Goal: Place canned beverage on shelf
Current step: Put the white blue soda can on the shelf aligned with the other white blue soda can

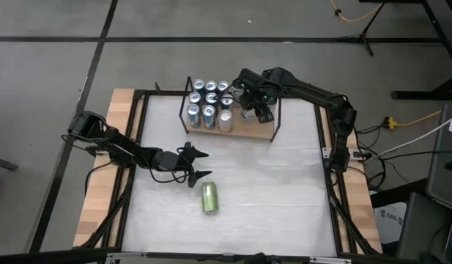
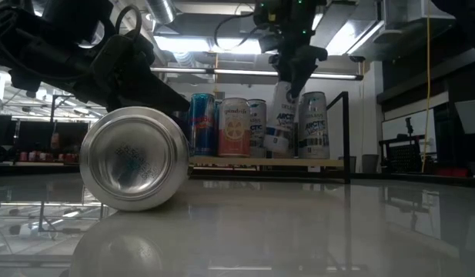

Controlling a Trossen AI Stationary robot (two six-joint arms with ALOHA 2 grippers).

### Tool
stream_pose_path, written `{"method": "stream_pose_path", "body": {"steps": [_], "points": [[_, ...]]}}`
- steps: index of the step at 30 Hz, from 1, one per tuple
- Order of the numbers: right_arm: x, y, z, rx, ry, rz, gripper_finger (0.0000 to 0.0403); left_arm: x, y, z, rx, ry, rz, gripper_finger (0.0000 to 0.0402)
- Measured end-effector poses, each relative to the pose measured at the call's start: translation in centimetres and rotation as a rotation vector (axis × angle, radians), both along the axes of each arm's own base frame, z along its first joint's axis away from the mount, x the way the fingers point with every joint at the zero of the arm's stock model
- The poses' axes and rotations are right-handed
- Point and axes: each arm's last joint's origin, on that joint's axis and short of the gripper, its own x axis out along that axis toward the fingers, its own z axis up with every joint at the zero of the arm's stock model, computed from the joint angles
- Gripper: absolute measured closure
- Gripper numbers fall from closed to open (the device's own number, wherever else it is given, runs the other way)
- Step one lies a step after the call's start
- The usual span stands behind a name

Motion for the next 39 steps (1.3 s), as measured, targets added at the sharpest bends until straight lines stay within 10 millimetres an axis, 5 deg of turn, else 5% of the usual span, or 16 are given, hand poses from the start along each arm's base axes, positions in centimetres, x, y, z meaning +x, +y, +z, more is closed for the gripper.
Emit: {"method": "stream_pose_path", "body": {"steps": [39], "points": [[-0.1, -2.1, -1.4, 0.017, 0.043, -0.030, 0.0148, 0.0, 0.0, 0.0, -0.001, -0.004, 0.000, 0.0037]]}}
